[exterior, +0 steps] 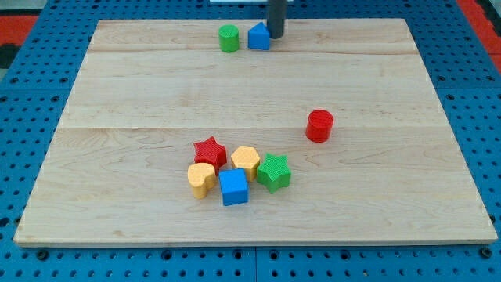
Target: Push the red circle towards the blue triangle
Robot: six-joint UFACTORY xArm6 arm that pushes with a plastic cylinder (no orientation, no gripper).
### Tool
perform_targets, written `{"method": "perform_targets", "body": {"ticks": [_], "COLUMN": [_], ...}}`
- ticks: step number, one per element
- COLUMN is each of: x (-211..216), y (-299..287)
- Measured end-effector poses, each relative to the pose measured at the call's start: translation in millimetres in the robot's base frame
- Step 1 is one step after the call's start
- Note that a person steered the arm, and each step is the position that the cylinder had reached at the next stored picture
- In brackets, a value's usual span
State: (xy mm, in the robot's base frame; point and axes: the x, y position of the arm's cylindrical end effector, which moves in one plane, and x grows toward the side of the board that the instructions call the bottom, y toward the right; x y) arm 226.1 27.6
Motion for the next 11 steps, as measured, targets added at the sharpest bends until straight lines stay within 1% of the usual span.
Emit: {"method": "perform_targets", "body": {"ticks": [1, 2, 3, 4, 5, 6, 7, 9, 10, 11], "x": [32.6, 118.7, 203.5, 249.0, 232.8, 242.6, 232.5, 147.2, 115.9, 84.1], "y": [65.0, 140.4, 181.4, 174.2, 128.1, 108.7, 70.6, 1.3, -39.6, -55.3]}}
